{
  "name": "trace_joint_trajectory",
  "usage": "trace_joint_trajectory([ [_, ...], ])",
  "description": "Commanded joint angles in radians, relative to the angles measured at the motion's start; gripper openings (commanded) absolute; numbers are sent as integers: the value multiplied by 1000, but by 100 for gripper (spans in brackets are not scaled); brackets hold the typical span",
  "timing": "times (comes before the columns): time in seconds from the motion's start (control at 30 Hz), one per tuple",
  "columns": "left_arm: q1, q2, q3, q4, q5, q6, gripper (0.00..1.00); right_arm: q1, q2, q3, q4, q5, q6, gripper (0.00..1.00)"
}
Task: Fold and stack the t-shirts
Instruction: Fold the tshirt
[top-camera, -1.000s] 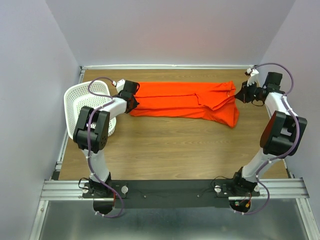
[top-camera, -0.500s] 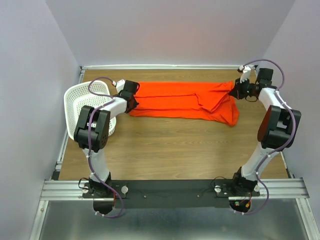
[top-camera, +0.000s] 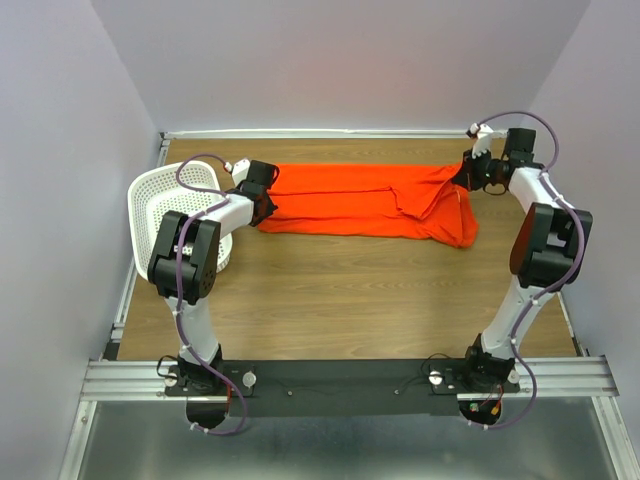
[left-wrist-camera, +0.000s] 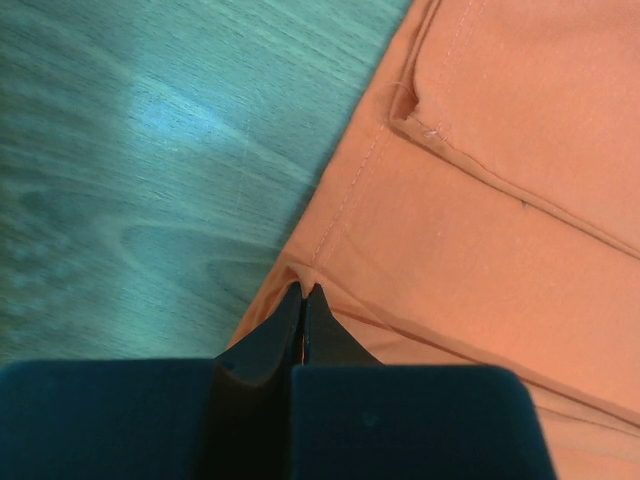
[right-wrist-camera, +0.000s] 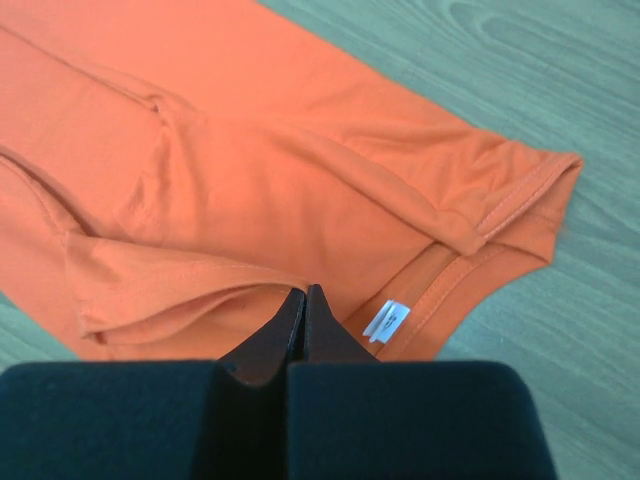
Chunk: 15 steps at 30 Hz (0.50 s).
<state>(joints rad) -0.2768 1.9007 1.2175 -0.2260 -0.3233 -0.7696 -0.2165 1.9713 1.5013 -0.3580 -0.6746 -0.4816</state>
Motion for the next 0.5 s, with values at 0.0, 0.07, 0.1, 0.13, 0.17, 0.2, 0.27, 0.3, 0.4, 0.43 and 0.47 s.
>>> trace_joint_trajectory([
  [0.0, 5, 23, 24, -7, -43, 10, 0, 11, 34, 48, 14, 24, 28, 1],
  [0.07, 7, 23, 22, -7, -43, 12, 0, 16, 41, 60, 14, 29, 35, 1],
  [0.1, 7, 23, 22, -7, -43, 10, 0, 17, 44, 63, 14, 32, 35, 1],
  [0.13, 7, 23, 22, -7, -43, 12, 0, 19, 50, 72, 14, 33, 40, 1],
  [0.17, 7, 24, 23, -7, -43, 10, 0, 19, 52, 76, 13, 33, 41, 1],
  [0.2, 7, 24, 24, -7, -43, 10, 0, 19, 58, 80, 14, 35, 41, 1],
  [0.27, 7, 26, 24, -7, -42, 10, 0, 20, 63, 88, 13, 36, 47, 1],
  [0.3, 7, 27, 25, -9, -43, 10, 0, 20, 69, 94, 13, 37, 51, 1],
  [0.4, 7, 28, 25, -9, -42, 10, 0, 23, 75, 102, 13, 37, 54, 1],
  [0.43, 7, 29, 27, -7, -42, 10, 0, 25, 77, 103, 13, 38, 55, 1],
  [0.47, 8, 29, 27, -7, -43, 10, 0, 26, 80, 106, 13, 43, 55, 1],
])
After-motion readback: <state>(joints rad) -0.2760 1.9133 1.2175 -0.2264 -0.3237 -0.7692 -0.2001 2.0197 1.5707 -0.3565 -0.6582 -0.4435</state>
